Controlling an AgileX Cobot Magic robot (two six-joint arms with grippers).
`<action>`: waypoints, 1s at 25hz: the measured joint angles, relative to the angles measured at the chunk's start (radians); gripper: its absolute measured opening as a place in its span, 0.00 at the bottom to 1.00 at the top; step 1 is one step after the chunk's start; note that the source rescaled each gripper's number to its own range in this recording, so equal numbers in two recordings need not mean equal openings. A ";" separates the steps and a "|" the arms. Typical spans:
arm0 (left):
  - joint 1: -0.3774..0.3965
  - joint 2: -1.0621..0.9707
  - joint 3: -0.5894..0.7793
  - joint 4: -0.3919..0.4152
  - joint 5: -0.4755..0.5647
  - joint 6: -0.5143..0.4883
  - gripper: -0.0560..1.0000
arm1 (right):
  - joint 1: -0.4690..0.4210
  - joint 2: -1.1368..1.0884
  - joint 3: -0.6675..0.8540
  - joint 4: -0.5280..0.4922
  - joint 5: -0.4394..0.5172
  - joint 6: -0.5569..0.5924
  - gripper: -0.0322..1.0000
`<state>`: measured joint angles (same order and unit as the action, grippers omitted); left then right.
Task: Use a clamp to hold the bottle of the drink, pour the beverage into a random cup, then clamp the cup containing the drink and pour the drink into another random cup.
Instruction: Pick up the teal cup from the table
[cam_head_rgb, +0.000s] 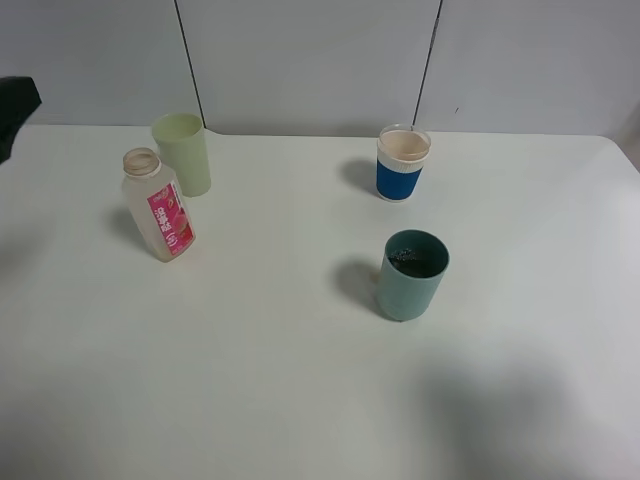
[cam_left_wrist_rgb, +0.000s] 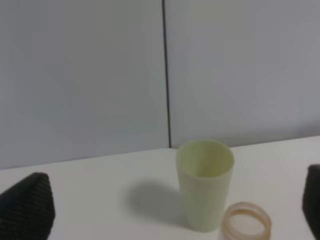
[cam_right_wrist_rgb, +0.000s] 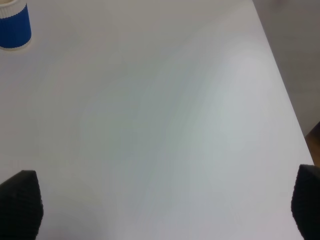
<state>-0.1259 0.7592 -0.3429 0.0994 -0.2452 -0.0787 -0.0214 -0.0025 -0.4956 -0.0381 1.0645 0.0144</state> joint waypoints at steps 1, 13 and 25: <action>0.000 -0.024 -0.041 0.012 0.072 0.000 1.00 | 0.000 0.000 0.000 0.000 0.000 0.000 1.00; 0.000 -0.191 -0.388 0.068 0.772 0.003 1.00 | 0.000 0.000 0.000 0.000 0.000 0.000 1.00; 0.000 -0.417 -0.390 0.111 0.988 0.000 1.00 | 0.000 0.000 0.000 0.000 0.000 0.000 1.00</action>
<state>-0.1259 0.3423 -0.7324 0.2106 0.7431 -0.0791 -0.0214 -0.0025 -0.4956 -0.0381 1.0645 0.0144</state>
